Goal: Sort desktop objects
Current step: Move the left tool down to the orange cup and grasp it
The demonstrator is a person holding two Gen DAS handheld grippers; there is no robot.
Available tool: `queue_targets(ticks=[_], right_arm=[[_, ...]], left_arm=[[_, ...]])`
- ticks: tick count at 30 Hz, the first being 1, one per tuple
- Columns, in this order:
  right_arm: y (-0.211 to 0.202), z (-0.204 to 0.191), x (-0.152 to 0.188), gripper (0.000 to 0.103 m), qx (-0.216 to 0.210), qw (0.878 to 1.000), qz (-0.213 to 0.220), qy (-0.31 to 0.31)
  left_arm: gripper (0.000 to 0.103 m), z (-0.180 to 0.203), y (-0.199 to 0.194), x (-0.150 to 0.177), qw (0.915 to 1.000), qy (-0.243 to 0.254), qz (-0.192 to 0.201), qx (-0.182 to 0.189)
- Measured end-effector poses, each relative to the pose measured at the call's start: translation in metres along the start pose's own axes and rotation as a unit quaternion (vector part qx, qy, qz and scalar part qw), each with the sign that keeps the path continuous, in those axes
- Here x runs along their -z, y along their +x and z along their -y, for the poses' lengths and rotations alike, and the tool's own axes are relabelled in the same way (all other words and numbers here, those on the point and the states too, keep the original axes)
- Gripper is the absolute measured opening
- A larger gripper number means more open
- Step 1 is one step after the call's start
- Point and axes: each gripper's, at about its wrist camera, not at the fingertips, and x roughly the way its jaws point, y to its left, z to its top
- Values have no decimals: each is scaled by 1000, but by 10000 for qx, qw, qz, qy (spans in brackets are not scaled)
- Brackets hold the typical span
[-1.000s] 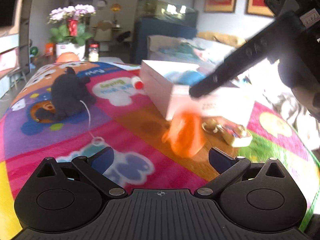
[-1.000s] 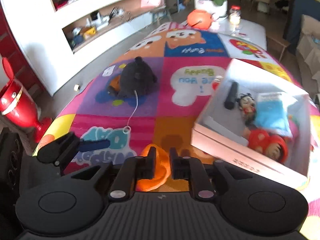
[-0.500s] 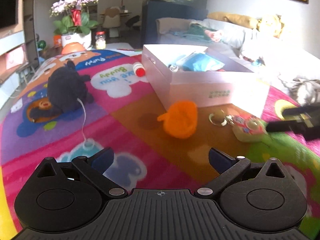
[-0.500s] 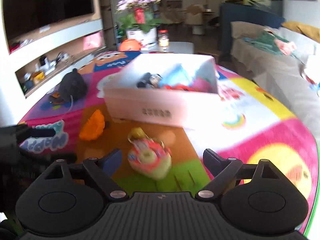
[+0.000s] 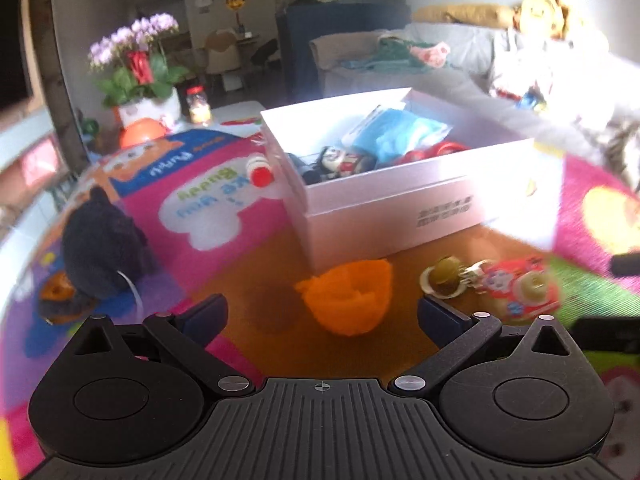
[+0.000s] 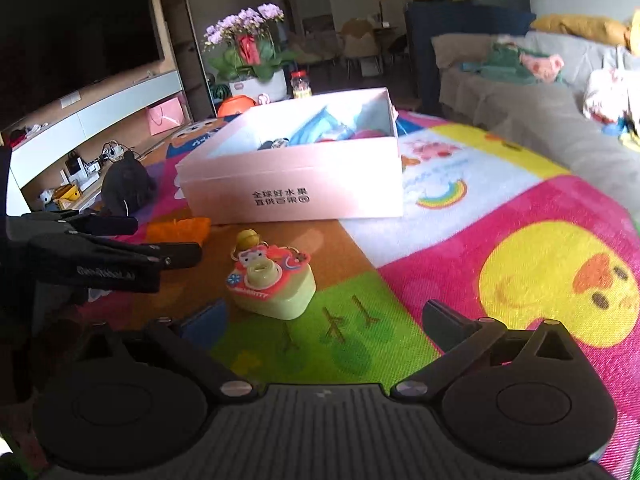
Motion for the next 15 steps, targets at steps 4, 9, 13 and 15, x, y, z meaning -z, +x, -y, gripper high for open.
queue_targets(ticks=[4,9,13,15], right_arm=[[1,2,1,103,-77,9999,-24,95],[2,2,0,103,-80,9998,-98,125],[3,3,0,103,-80,9998,-104,134],[3,3,0,103,-77,9998,-104,128]], left_arm=[[103,-8,0,1,9985,269,-31,-482],[103,-24,-7,5,9971,166,-99,-734],[103,-28,-13,7,9991,-211,-267,-270],[103,-27,-14,6,9980,-514,-353,142]])
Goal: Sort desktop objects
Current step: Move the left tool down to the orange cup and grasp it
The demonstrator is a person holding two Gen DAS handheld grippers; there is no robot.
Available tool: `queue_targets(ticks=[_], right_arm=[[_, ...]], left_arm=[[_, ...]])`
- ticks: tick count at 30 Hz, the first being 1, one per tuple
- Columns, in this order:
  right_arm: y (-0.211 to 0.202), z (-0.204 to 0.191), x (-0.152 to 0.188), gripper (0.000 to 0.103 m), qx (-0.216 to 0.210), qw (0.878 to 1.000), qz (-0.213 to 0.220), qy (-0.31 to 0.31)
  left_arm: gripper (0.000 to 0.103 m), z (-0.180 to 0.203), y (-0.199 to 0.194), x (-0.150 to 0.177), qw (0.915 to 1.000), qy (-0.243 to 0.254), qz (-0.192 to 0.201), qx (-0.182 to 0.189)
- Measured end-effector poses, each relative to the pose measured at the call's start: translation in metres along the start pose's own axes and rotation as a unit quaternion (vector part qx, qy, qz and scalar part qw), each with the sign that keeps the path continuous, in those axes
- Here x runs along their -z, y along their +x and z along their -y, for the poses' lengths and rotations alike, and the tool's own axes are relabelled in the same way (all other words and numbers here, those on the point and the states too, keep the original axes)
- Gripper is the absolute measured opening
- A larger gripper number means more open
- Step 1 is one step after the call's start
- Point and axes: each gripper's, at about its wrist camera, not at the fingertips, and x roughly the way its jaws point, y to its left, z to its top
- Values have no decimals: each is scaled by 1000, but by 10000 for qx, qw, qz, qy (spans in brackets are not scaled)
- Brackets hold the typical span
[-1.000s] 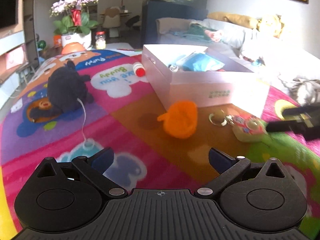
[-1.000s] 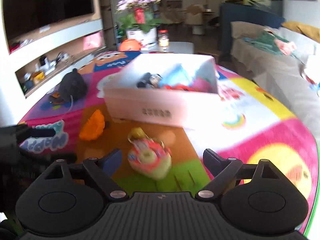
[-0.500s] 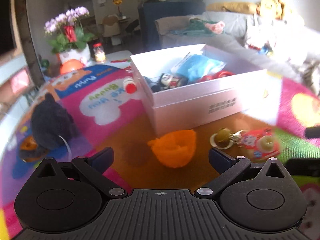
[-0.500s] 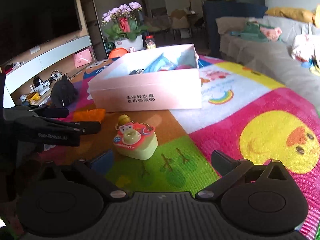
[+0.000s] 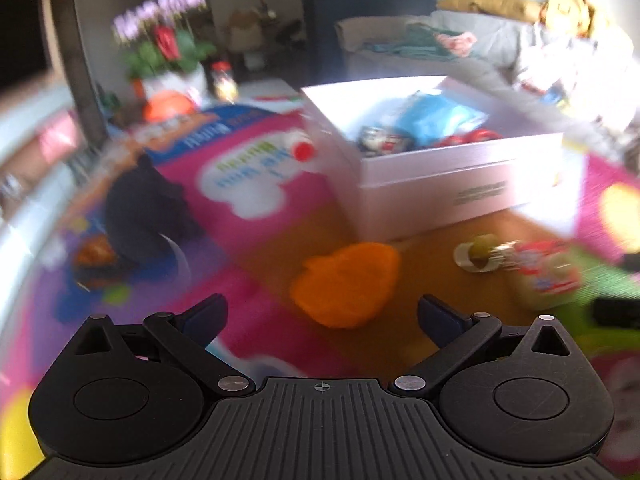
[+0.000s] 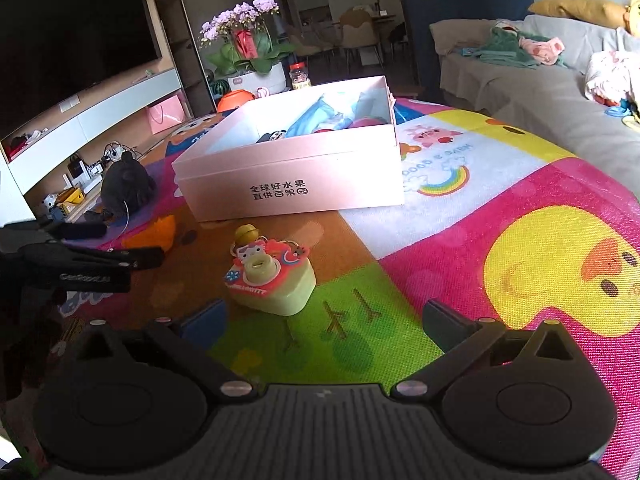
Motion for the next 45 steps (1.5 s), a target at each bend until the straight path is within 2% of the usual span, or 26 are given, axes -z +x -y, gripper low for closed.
queue_targets(ticks=[3,5,12,13,14,20,25,28,30,32,34,38,42,45], right_arm=[[0,-1,0,103,26,10000,-4,-16],[0,-2,1,103,39,10000,-8,-24],[0,-3,1,103,61,10000,-14,-42],[0,-3,1,103,61,10000,-14,-41],[0,-3,1,103,61,10000,-14,-41],[1,-4,1,103,109,9999,-38,-90],[3,-10,1,103,245,9994,-98,-238],[5,-15,1,103,356,9986,-145,-351],[7,-17,1,103,426,9980,-177,-426],[8,-20,1,103,497,9973,-209,-502],[9,-22,1,103,552,9966,-237,-568],[10,-24,2,103,623,9955,-272,-653],[10,-24,2,103,649,9951,-290,-691],[11,-25,2,103,661,9948,-299,-711]], left_arm=[[103,4,0,-1,9980,-321,-88,531],[103,7,3,-4,9968,-392,-84,690],[102,8,24,-12,9988,-393,80,275],[97,8,24,-12,9991,-344,101,212],[86,9,23,-11,9994,-275,111,169],[60,12,16,-4,9997,105,220,95],[57,8,0,9,9992,-12,101,382],[63,11,-15,21,9976,14,37,690],[73,16,-22,26,9964,157,59,827],[83,20,-26,29,9959,399,207,781],[86,19,-24,27,9962,577,353,556],[95,7,-9,13,9957,572,470,558],[95,1,8,2,9946,583,475,712],[95,3,10,-1,9924,608,410,987]])
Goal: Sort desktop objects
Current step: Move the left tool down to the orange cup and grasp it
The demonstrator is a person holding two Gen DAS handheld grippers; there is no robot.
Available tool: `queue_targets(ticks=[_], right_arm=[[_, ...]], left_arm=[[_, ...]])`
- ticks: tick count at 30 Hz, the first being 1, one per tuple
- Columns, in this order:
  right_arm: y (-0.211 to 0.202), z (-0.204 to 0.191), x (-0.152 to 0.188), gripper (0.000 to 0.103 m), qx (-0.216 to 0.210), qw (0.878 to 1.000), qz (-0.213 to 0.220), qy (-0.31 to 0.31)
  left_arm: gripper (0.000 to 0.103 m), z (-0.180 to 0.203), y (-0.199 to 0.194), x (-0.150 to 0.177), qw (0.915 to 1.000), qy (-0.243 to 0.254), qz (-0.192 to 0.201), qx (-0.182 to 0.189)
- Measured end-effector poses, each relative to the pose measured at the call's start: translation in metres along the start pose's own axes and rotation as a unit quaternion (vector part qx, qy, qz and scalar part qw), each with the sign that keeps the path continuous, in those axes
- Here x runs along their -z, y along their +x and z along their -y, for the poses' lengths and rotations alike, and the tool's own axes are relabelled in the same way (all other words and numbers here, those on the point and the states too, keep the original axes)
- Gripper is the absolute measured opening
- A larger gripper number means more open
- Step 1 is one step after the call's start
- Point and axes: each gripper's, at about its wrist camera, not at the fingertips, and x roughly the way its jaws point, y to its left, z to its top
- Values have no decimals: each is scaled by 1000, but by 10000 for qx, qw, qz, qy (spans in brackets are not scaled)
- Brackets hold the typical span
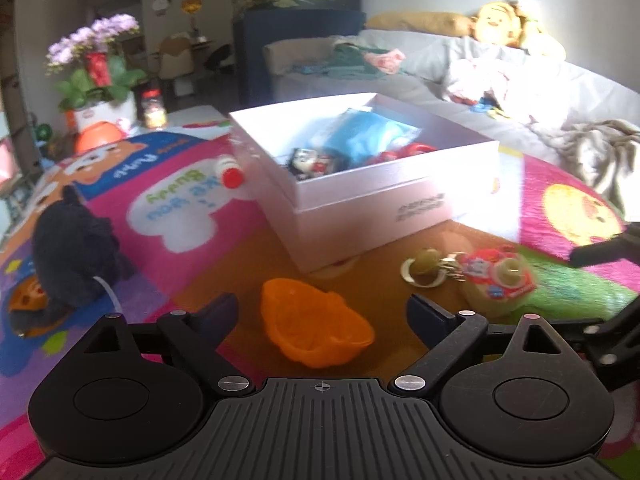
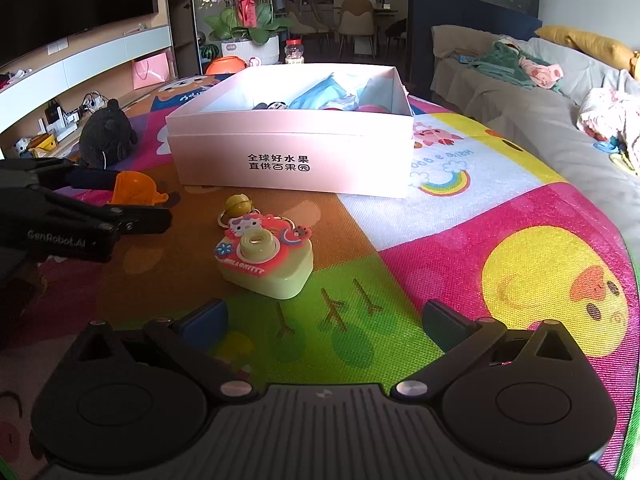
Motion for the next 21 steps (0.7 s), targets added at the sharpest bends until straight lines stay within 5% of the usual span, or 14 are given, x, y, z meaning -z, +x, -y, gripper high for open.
queue_targets(ticks=[7,16,21], right_arm=[[0,0,0,103,1,10000,0,-3],[0,0,0,103,5,10000,0,-4],[0,0,0,103,10,10000,-2,-7]], left_arm=[[93,13,-12,7,9972,332,-67,668],[82,9,-1,6,9982,583,-22,151],[89,6,3,4,9979,586,188,186]])
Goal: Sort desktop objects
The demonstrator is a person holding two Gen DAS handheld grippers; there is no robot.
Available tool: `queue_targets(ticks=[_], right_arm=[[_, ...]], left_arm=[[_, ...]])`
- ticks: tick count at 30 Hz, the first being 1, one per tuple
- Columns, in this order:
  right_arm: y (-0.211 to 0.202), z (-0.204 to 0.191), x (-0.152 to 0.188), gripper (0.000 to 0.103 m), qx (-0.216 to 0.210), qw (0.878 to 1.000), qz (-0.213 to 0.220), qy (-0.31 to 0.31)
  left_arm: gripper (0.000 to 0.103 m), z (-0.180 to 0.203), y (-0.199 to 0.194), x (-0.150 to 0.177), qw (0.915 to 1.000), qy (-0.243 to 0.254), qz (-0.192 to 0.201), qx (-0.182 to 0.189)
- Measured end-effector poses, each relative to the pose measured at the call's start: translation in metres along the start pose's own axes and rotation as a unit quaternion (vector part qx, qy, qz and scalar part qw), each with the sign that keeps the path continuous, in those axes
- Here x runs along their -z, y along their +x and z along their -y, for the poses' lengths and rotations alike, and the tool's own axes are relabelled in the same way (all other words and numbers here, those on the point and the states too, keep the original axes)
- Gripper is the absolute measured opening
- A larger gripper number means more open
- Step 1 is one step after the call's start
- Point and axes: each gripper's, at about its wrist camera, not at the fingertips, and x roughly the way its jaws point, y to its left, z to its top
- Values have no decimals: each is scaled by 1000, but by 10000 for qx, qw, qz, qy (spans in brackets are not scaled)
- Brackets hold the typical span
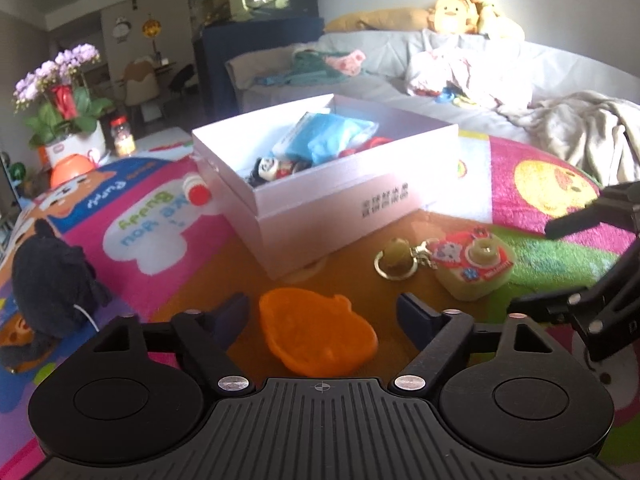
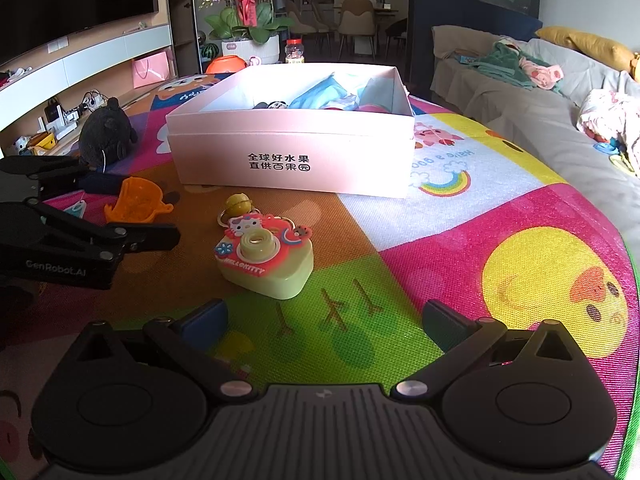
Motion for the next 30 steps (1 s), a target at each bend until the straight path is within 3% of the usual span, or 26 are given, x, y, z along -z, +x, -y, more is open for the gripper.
queue_targets(ticks=[15,19,23,30], right_arm=[[-1,0,0,103,1,10000,1,1],[0,0,0,103,4,10000,1,0],[-1,0,0,103,-2,10000,5,8],[-1,-4,-2,103,-68,10000,4,-20]], left_arm=[[90,29,-26,14,9969,385,-118,683],[86,30,-26,15,9975,461,-112,515],[66,21,-17,11,9992,212,-200,283],[65,18,-26,14,10000,0,-82,47]])
